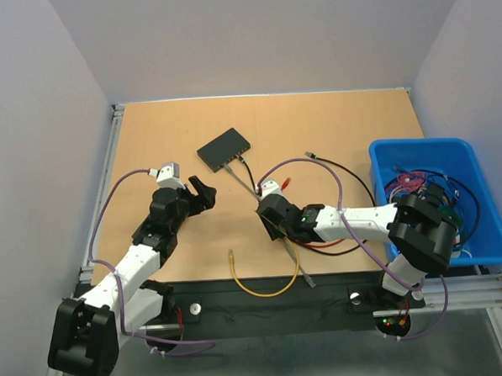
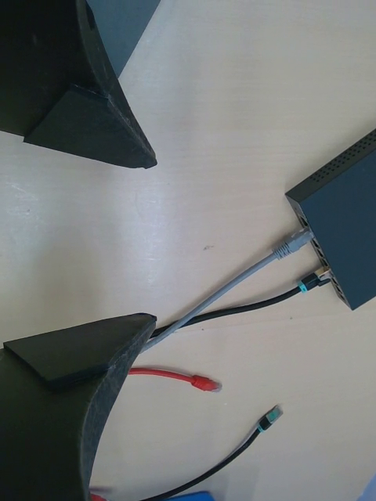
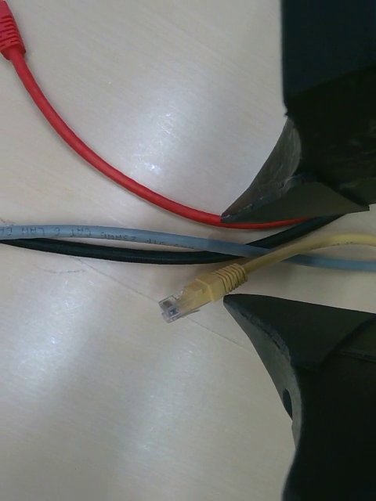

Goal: Insert the plug into the switch port

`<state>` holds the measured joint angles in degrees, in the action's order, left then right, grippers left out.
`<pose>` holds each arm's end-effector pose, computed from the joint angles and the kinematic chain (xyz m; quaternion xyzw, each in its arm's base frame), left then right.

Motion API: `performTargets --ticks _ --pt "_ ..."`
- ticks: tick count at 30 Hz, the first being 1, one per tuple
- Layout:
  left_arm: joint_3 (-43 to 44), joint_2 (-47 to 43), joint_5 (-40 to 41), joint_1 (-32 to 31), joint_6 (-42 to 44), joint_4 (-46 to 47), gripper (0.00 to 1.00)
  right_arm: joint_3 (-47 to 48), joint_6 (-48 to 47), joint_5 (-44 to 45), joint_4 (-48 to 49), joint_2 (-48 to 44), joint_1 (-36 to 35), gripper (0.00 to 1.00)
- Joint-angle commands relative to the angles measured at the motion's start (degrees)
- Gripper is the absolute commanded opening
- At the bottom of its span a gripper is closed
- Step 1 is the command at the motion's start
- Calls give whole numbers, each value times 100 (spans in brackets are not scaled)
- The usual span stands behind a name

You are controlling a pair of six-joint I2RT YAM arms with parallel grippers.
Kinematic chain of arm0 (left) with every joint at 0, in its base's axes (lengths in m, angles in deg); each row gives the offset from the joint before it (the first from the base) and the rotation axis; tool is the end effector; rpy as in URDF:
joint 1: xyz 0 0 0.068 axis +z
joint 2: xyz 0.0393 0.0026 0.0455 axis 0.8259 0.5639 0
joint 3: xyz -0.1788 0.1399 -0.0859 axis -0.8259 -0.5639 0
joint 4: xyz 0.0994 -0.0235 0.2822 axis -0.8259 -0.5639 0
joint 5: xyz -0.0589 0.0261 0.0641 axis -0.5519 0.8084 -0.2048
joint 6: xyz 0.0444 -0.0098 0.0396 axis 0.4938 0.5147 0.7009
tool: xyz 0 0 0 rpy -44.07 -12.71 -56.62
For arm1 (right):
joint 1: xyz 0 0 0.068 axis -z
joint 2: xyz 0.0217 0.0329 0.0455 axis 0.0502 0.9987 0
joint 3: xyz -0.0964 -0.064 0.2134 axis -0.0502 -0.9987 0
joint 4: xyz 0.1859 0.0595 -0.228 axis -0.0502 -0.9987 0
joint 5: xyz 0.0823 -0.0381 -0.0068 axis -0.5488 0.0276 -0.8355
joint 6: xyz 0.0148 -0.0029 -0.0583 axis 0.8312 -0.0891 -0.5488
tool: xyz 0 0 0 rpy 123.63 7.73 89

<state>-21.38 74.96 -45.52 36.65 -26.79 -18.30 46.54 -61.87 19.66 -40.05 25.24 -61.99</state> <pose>0.2537 -0.0885 0.1676 -0.0549 0.7797 -0.2570 0.5683 0.1946 0.2922 0.1093 -0.2461 0.8968 0.0636 0.3622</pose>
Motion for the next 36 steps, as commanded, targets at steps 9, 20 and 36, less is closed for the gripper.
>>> performTargets --ticks 9,20,36 --pt "7 84 38 -22 136 190 86 247 -25 303 99 219 -65 35" --pt "16 119 47 -22 153 190 85 195 -25 408 99 70 -65 18" --pt "-89 -152 3 -22 109 216 84 168 -166 321 108 -756 -65 7"
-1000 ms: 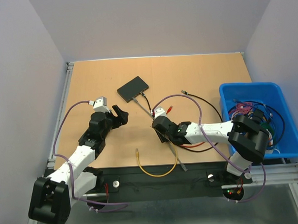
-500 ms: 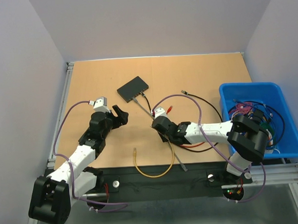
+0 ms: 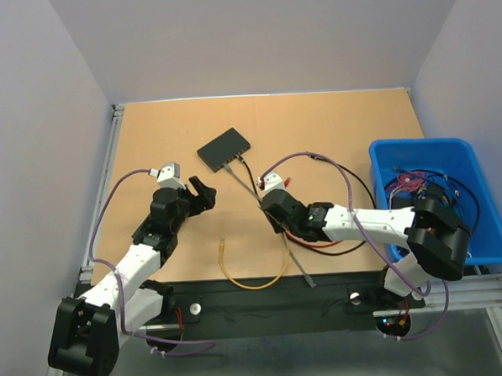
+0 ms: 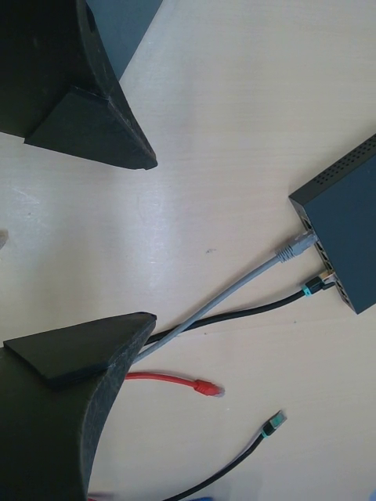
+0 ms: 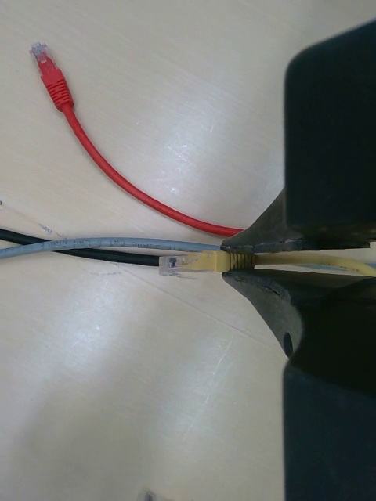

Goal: Insert the plug into the switch port

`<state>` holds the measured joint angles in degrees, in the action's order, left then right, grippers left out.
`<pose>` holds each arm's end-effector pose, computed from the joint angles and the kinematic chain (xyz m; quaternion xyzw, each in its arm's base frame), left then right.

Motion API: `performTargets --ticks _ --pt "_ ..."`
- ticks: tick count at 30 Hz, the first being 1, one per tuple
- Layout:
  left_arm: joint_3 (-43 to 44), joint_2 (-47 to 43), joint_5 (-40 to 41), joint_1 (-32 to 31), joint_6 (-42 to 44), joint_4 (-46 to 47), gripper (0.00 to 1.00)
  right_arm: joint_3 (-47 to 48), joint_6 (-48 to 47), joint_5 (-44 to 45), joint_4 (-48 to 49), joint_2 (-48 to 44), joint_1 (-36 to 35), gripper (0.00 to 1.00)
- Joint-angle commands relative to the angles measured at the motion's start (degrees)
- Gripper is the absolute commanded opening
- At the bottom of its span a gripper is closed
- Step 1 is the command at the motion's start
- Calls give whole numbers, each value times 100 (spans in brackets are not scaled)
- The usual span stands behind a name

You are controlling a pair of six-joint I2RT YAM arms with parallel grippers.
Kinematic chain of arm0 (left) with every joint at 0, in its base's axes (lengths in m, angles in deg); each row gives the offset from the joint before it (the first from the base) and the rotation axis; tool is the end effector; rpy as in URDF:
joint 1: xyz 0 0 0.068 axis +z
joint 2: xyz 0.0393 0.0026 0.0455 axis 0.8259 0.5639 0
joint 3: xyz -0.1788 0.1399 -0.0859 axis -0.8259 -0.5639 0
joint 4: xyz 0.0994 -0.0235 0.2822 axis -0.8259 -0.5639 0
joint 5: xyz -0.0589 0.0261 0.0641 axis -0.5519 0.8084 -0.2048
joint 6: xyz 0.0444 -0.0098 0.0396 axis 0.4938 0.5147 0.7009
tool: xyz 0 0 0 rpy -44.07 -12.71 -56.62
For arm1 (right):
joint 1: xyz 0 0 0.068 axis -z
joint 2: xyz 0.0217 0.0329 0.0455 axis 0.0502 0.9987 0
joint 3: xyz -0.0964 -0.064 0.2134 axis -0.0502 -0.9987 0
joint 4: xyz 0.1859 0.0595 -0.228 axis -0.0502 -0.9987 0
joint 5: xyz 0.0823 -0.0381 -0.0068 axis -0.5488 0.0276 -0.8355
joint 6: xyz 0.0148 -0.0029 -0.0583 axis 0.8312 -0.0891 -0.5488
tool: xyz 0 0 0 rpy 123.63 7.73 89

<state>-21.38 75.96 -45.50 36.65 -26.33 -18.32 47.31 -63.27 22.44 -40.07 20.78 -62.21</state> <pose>0.2545 -0.0887 0.1632 -0.0523 0.7854 -0.2519 0.5630 0.1959 0.2933 0.1402 -0.2359 0.8802 0.0705 0.4058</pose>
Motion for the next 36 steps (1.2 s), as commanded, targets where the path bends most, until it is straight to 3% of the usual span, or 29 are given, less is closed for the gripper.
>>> performTargets --ticks 1,16,26,36 --pt "-98 -288 -26 -22 55 227 84 100 -26 17 110 -346 -43 7" --pt "-327 -1098 -1914 -92 -534 1281 82 179 -96 -396 856 -829 -448 0" --pt "-423 -641 -2416 -496 -851 2204 80 399 -123 -326 1402 -953 -474 0" --pt "-388 -395 -2346 -909 -842 2468 76 654 -140 -256 1499 -847 -474 0"
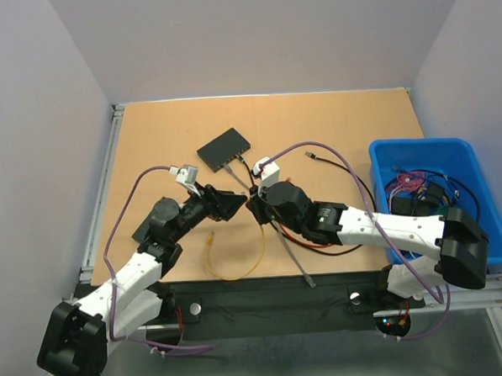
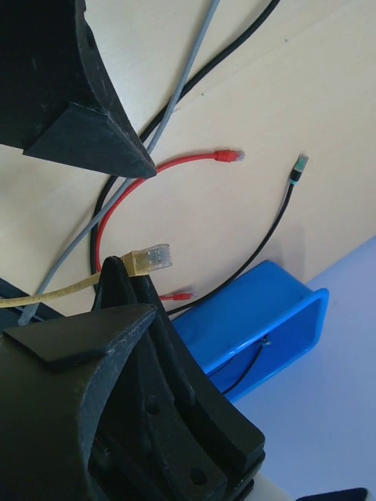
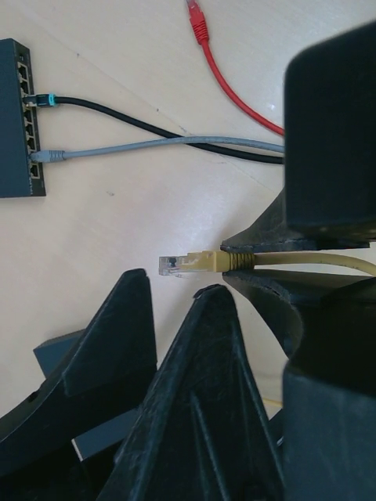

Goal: Insert the plug into the switch port

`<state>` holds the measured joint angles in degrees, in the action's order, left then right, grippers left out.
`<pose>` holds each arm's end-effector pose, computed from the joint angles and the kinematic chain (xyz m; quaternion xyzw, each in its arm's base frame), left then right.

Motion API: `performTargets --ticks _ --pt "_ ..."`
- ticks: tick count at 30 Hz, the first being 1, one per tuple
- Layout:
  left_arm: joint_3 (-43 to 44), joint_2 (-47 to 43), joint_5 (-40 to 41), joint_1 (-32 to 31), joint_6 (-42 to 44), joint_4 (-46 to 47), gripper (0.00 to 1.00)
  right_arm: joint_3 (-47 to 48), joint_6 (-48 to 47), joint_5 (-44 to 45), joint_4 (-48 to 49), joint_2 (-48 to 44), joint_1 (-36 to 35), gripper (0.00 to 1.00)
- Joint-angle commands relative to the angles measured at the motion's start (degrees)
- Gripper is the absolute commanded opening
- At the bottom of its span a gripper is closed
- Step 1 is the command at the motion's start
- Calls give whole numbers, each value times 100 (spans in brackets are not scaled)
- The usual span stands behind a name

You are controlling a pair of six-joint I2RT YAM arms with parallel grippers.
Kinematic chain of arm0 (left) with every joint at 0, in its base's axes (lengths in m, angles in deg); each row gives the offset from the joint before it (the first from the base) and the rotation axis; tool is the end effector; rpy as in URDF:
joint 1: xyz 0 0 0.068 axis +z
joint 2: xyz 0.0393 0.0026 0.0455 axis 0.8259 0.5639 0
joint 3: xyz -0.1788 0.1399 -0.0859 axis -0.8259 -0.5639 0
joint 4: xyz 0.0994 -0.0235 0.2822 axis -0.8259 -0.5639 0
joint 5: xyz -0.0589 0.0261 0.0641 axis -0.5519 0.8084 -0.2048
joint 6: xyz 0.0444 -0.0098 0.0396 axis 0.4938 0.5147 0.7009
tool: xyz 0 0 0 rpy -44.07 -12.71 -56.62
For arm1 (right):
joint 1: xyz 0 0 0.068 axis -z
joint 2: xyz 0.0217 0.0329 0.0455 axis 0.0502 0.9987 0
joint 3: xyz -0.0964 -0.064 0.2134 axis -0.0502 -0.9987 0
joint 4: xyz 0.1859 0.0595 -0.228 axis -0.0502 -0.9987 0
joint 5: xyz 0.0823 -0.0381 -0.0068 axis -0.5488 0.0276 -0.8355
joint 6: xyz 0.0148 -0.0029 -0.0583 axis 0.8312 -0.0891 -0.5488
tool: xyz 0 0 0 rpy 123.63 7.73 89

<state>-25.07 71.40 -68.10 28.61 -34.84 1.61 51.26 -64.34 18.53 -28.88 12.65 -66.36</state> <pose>0.2193 -0.1323 0.1982 0.1029 0.6588 -0.5004 0.5523 0.1782 0.3210 0.2317 -0.2236 0.7979 0.2352 0.5080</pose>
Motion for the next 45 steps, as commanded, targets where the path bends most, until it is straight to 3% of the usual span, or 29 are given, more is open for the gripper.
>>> performTargets --ticks 1,18,21,26,40,45 --pt "-10 123 -69 -166 17 501 75 285 -33 118 388 -43 -59 0" --pt "-168 107 881 -536 -132 721 59 -102 90 -787 819 -306 -59 0" --pt "-177 -77 697 -527 -27 730 62 -128 134 -927 854 -298 -59 0" --pt "-370 -815 582 -536 114 730 79 -540 266 -1183 1248 -403 -59 0" --pt "-774 -2714 599 -527 44 817 80 -1560 845 -2096 2357 -1571 55 0" --pt "-906 -3110 275 -527 -70 1107 80 -1780 1267 -3727 3112 -1853 257 1"
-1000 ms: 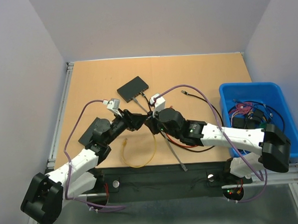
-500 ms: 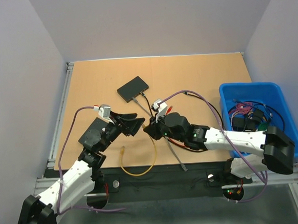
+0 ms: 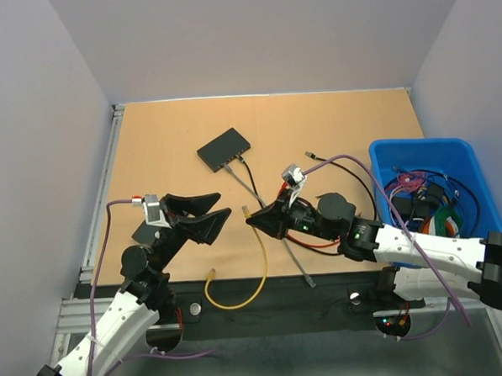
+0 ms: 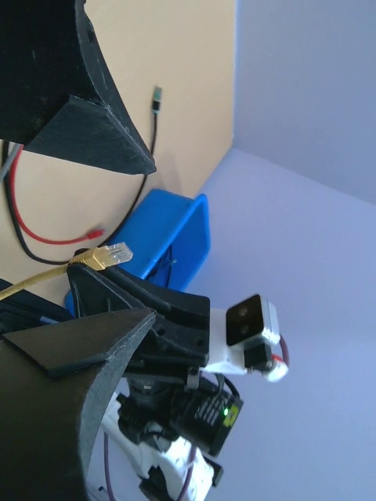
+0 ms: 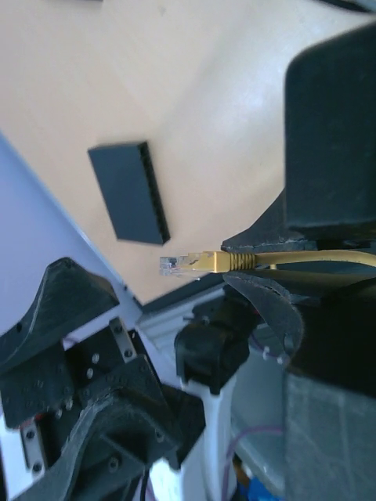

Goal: Insert the plug into the switch port

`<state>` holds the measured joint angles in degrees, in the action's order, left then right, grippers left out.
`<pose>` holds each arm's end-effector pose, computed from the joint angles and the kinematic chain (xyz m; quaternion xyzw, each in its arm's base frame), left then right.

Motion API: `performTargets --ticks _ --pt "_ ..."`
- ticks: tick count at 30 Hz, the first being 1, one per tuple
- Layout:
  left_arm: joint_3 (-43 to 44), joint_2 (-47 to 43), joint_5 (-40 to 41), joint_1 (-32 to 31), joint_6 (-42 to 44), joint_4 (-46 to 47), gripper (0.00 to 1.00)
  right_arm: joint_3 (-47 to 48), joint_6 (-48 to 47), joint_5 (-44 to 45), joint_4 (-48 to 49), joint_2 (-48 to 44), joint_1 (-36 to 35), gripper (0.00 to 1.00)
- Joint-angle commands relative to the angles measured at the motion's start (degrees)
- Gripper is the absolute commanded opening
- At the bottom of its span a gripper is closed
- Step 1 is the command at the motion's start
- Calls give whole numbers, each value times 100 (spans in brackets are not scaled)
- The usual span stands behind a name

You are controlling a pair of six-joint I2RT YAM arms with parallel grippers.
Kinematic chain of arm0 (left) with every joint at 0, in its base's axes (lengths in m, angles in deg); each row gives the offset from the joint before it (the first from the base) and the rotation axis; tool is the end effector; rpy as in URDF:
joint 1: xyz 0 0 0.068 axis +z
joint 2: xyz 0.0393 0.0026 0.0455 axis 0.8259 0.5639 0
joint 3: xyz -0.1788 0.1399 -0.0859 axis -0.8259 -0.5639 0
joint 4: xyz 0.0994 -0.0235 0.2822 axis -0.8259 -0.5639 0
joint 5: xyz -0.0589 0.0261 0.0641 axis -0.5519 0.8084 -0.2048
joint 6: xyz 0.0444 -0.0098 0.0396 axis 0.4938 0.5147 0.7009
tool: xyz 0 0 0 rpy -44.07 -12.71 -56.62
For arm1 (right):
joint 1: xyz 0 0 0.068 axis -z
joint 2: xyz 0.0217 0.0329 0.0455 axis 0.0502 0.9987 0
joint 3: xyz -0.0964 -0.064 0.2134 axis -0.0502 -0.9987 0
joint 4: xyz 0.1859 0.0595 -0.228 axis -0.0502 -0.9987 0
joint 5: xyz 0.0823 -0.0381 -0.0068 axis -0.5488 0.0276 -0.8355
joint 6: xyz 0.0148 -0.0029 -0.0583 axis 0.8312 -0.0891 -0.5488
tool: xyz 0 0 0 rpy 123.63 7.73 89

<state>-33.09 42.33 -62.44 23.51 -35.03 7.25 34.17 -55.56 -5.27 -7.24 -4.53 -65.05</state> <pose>0.1545 -0.1136 0.2581 0.1222 0.4710 -0.5514 0.6776 0.1448 0.2786 0.2513 -0.2321 0.6800 0.4994 0.4841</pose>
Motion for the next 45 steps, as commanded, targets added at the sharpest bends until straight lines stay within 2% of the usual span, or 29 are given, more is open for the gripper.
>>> performTargets --ticks 1,6,10,21,29,36,39,40,41,45 --pt "-130 -238 -353 -18 -95 605 80 -45 441 -1552 1019 -101 144 0" --pt "-236 -379 -792 -18 -279 1158 80 52 740 -2335 1379 5 162 0" --pt "-201 -257 -889 -18 -306 1150 79 96 855 -2502 1511 32 162 0" --pt "-289 297 -1434 -18 -394 1712 77 324 960 -2521 1670 400 162 0" --pt "-315 596 -1698 -18 -385 1906 72 526 872 -2494 1696 515 162 0" --pt "-342 500 -1654 -18 -376 1906 54 588 855 -2512 1696 603 162 0" --pt "-333 430 -1637 -18 -403 1871 53 544 846 -2468 1696 603 170 0" --pt "-324 377 -1645 -18 -394 1828 50 526 829 -2442 1696 586 170 0" --pt "-315 351 -1637 -27 -376 1792 47 500 828 -2381 1696 568 179 0" --pt "-315 245 -1619 -18 -359 1696 20 456 793 -2187 1696 454 179 0"
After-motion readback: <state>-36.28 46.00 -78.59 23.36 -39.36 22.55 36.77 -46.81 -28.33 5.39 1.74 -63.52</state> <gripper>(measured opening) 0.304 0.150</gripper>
